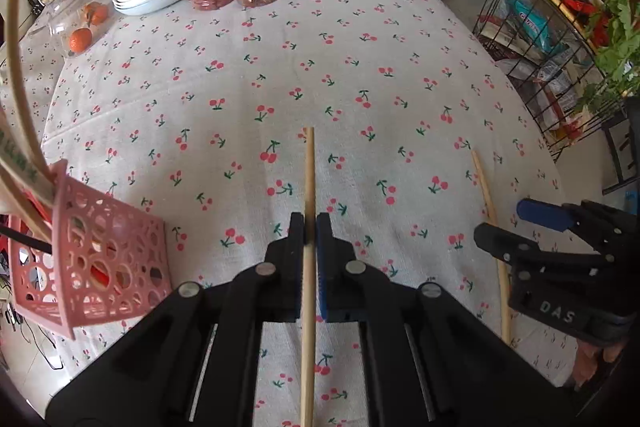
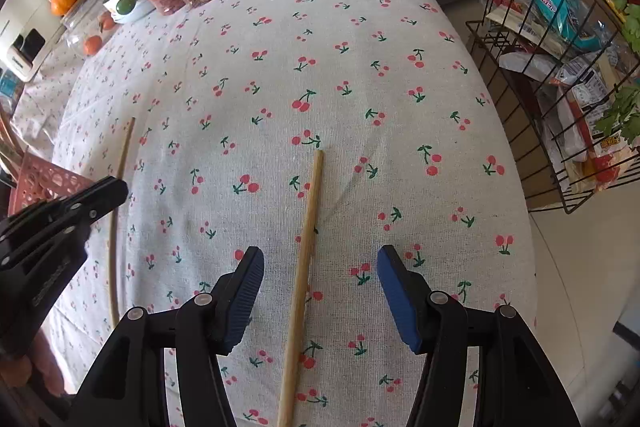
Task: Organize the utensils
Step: 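Lift both wooden chopsticks and carry them over the pink basket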
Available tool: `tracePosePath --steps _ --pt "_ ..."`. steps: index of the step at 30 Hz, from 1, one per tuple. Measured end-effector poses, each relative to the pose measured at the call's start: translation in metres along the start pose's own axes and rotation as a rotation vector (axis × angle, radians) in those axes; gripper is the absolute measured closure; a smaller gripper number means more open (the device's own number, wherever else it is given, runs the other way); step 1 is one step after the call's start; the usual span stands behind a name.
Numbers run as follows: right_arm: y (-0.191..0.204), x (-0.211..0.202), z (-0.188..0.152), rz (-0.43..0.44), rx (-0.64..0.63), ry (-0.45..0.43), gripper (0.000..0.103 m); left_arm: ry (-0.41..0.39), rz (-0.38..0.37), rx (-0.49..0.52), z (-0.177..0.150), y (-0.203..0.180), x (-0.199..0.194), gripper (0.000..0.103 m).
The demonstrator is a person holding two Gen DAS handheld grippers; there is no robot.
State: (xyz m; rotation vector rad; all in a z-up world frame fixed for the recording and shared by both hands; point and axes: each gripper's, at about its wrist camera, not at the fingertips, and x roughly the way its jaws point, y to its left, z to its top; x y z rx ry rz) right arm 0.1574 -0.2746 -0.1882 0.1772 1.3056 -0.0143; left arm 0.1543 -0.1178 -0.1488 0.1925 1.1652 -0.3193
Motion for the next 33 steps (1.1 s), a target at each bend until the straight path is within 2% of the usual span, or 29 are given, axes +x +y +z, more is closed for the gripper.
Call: tracePosePath --steps 4,5,10,12,15,18,26,33 --pt "0.022 0.004 -0.007 -0.100 -0.092 -0.020 0.047 -0.042 -0.043 0.020 -0.018 0.008 -0.030 0.096" --pt "0.027 0.004 -0.009 -0.116 -0.115 -0.028 0.055 -0.051 -0.052 0.022 -0.023 0.009 -0.038 0.096" --pt "0.038 0.000 -0.017 -0.079 -0.148 -0.021 0.093 -0.107 -0.088 0.030 -0.047 0.023 -0.073 0.096" --pt "0.039 -0.001 -0.020 -0.077 -0.145 -0.022 0.095 -0.145 -0.086 0.037 -0.057 0.028 -0.085 0.096" --pt "0.039 -0.008 -0.026 -0.081 -0.139 -0.059 0.096 -0.245 -0.075 0.035 -0.067 0.042 -0.100 0.096" --pt "0.038 -0.029 -0.032 -0.061 -0.118 -0.132 0.096 -0.293 -0.094 -0.008 -0.072 0.058 -0.115 0.096" --pt "0.036 -0.102 -0.046 0.070 -0.072 -0.339 0.096 -0.475 -0.128 -0.047 -0.088 0.086 -0.170 0.096" --pt "0.046 -0.158 -0.046 0.176 -0.055 -0.536 0.096 -0.665 -0.132 -0.131 -0.093 0.117 -0.217 0.096"
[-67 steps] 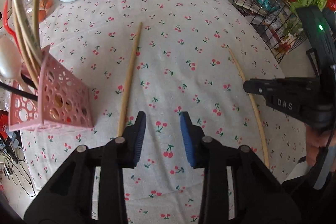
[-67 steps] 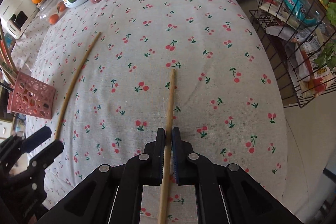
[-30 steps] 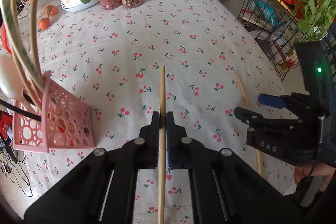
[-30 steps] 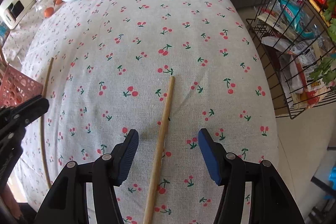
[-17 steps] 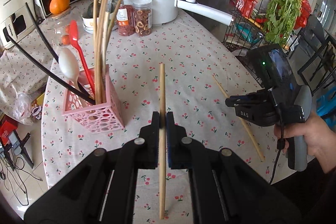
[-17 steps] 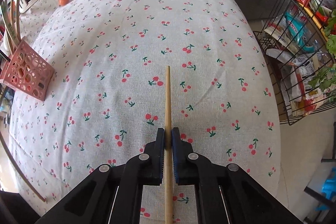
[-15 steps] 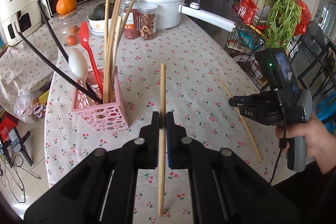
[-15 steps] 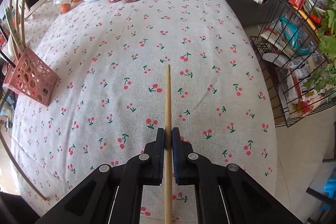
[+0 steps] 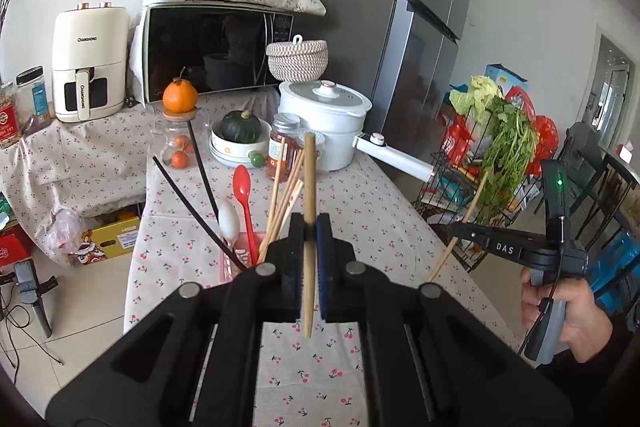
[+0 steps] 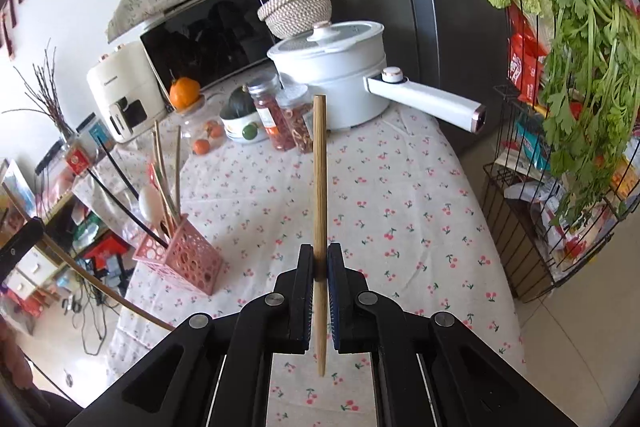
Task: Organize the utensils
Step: 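Lift both wooden chopsticks and carry them over the pink basket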
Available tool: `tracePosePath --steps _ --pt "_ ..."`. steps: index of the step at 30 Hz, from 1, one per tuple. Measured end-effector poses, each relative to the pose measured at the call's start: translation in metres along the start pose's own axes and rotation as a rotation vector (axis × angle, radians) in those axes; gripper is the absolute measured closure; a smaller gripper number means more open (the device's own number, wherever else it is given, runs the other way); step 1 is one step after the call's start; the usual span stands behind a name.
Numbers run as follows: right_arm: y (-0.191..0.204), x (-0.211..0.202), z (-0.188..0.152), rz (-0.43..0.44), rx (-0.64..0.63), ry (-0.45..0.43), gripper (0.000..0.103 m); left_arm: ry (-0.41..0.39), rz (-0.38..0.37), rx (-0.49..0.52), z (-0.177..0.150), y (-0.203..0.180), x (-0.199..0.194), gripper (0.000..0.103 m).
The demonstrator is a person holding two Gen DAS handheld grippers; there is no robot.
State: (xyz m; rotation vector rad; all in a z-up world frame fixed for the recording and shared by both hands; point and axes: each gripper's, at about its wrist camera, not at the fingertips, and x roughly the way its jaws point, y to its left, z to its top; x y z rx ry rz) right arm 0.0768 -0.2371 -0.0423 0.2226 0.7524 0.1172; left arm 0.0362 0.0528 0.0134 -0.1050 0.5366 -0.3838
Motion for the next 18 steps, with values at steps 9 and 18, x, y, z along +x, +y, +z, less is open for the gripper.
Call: tracePosePath --steps 9,18 --pt "0.040 -0.026 0.023 0.074 -0.043 -0.154 0.096 -0.147 0.079 -0.049 0.026 0.020 -0.007 0.096" --pt "0.072 -0.021 0.027 0.143 -0.086 -0.175 0.096 -0.100 0.166 -0.035 0.026 0.036 0.032 0.096"
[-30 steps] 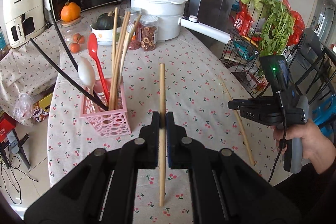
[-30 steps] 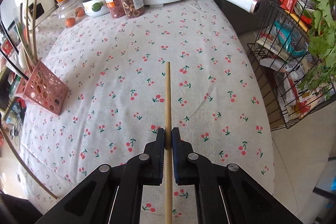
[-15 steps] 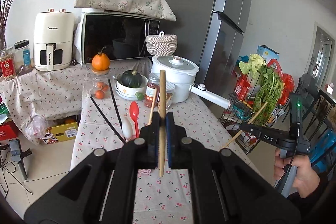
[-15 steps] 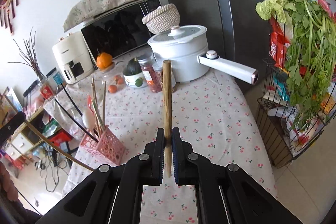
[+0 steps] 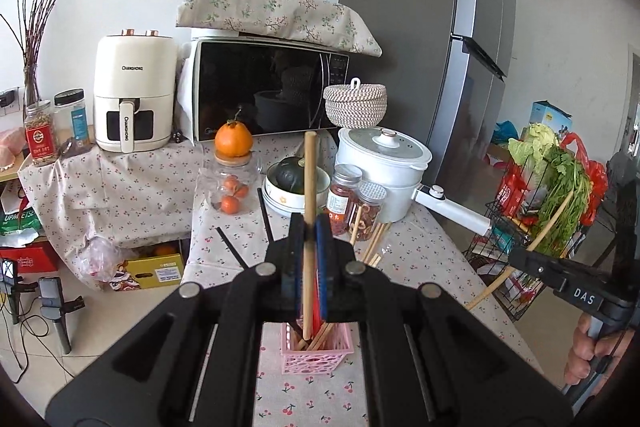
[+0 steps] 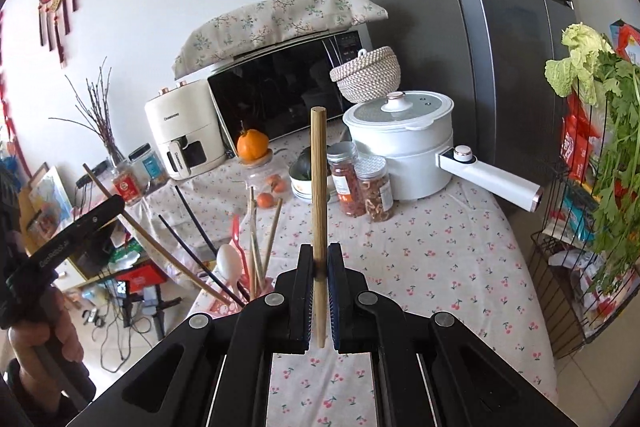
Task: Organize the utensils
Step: 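Lift both wooden chopsticks and carry them over the pink basket, then lower both wooden chopsticks into the basket and open both grippers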
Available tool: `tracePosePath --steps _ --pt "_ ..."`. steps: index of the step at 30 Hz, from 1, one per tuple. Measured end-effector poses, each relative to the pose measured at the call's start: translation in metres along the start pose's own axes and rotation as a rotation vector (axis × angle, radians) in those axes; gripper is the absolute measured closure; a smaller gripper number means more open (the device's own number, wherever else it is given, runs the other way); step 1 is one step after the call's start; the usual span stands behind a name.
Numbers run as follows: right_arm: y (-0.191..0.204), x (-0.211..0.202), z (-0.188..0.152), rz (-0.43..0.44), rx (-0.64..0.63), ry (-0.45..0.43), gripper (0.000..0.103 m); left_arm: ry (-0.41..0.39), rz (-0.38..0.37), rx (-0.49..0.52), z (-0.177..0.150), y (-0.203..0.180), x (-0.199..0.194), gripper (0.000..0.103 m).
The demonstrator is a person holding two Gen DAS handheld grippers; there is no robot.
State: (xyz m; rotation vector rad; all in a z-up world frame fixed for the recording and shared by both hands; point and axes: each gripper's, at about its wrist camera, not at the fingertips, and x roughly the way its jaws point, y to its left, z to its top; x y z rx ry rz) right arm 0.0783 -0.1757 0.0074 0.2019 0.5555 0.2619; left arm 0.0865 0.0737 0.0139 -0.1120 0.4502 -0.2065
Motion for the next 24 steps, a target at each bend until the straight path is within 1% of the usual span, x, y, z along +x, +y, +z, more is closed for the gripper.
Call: tracePosePath --steps 7,10,12,13,14,15,16,17,18,20,22,24 --pt "0.016 0.007 0.003 0.054 -0.006 -0.015 0.096 0.138 0.016 -0.014 -0.015 0.006 0.040 0.096" --pt "0.024 0.010 0.005 0.080 -0.006 -0.024 0.096 0.171 0.003 -0.021 -0.019 0.007 0.049 0.096" --pt "0.029 0.011 0.006 0.098 -0.007 -0.031 0.096 0.177 -0.003 -0.023 -0.020 0.007 0.050 0.095" --pt "0.031 0.011 0.007 0.106 -0.008 -0.035 0.096 0.178 -0.002 -0.021 -0.019 0.007 0.050 0.088" --pt "0.033 0.012 0.007 0.115 -0.008 -0.039 0.096 0.176 -0.005 -0.019 -0.019 0.007 0.049 0.075" --pt "0.036 0.012 0.008 0.123 -0.009 -0.042 0.096 0.168 -0.003 -0.018 -0.019 0.008 0.047 0.067" --pt "0.038 0.011 0.008 0.130 -0.009 -0.046 0.096 0.158 0.004 -0.017 -0.018 0.008 0.043 0.052" --pt "0.039 0.011 0.009 0.137 -0.009 -0.051 0.096 0.147 0.012 -0.018 -0.018 0.009 0.039 0.044" --pt "0.041 0.011 0.010 0.144 -0.009 -0.055 0.096 0.139 0.019 -0.022 -0.018 0.011 0.034 0.040" --pt "0.045 0.011 0.010 0.154 -0.007 -0.060 0.096 0.151 0.032 -0.030 -0.019 0.015 0.029 0.021" --pt "0.049 0.013 0.011 0.161 -0.006 -0.061 0.096 0.188 0.050 -0.038 -0.024 0.019 0.026 0.014" --pt "0.052 0.018 0.010 0.162 -0.006 -0.058 0.096 0.234 0.064 -0.042 -0.033 0.023 0.025 0.012"
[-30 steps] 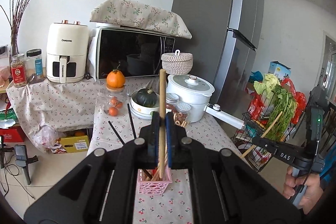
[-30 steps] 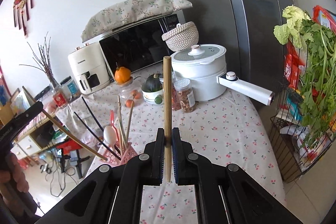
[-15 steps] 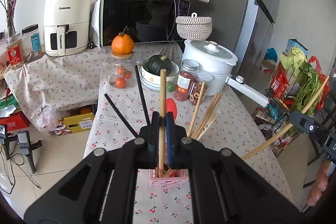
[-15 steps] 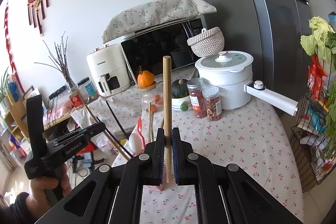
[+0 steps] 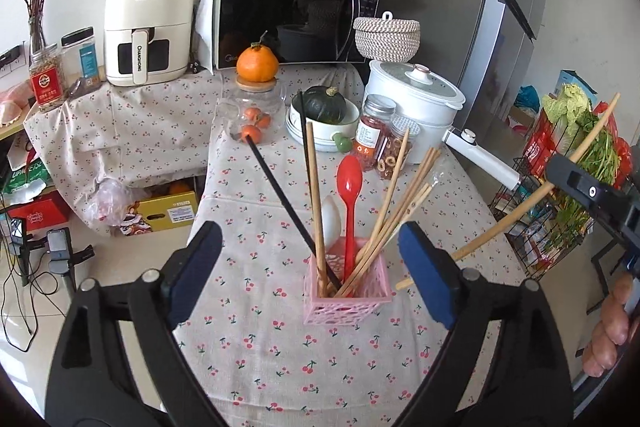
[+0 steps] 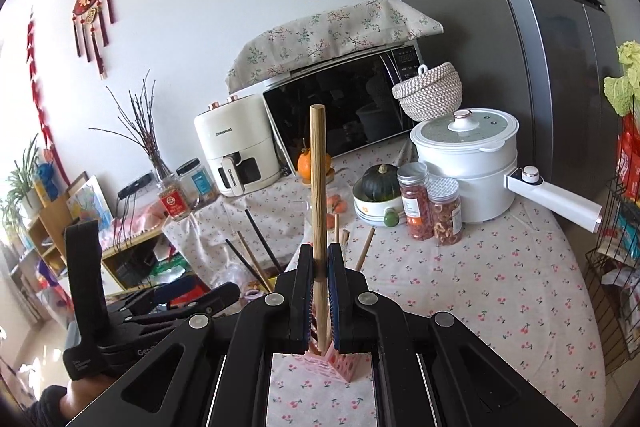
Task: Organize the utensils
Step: 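Lower both wooden chopsticks into the basket and open both grippers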
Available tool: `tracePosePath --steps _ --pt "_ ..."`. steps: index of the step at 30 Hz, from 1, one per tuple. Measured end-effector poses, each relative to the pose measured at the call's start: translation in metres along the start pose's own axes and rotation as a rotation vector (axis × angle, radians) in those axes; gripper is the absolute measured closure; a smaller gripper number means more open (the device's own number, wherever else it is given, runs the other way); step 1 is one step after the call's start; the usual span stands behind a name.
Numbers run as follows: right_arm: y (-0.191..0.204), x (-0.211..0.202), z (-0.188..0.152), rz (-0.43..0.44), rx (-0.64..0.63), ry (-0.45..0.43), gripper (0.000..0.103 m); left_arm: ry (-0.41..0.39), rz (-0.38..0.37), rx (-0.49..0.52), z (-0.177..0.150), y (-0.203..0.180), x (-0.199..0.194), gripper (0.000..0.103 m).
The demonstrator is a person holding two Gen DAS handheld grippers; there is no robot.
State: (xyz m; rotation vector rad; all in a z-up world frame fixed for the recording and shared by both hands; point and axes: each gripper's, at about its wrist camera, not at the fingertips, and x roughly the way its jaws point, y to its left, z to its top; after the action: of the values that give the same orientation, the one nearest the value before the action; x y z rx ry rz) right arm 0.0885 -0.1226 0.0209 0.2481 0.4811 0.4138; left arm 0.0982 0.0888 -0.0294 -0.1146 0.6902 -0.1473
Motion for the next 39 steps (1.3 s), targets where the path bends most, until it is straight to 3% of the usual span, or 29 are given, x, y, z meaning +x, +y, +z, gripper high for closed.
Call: tracePosePath --steps 9,18,24,27,29,32,36,39 --pt "0.001 0.029 -0.004 -0.014 0.004 0.005 0.096 0.145 0.031 0.056 -0.037 0.015 0.004 0.009" --pt "0.015 0.041 -0.002 -0.026 -0.013 -0.034 0.096 0.181 0.017 -0.008 -0.041 0.034 0.003 0.009" --pt "0.024 0.065 -0.015 -0.083 -0.106 0.042 0.096 0.196 0.008 -0.015 -0.042 0.033 0.006 0.009" --pt "0.021 0.077 -0.023 -0.065 -0.110 0.104 0.094 0.198 0.009 -0.009 -0.043 0.030 0.006 0.009" --pt "0.016 0.076 -0.024 -0.059 -0.088 0.117 0.085 0.196 0.008 -0.005 -0.043 0.027 0.005 0.009" --pt "0.008 0.063 -0.021 -0.052 -0.056 0.096 0.057 0.186 0.005 0.004 -0.043 0.023 0.001 0.009" --pt "-0.001 0.037 -0.016 -0.055 -0.027 0.089 0.042 0.162 0.024 -0.002 -0.042 0.014 -0.008 0.007" --pt "-0.008 0.014 -0.016 -0.080 -0.018 0.079 0.025 0.127 0.046 -0.011 -0.041 0.005 -0.020 0.001"
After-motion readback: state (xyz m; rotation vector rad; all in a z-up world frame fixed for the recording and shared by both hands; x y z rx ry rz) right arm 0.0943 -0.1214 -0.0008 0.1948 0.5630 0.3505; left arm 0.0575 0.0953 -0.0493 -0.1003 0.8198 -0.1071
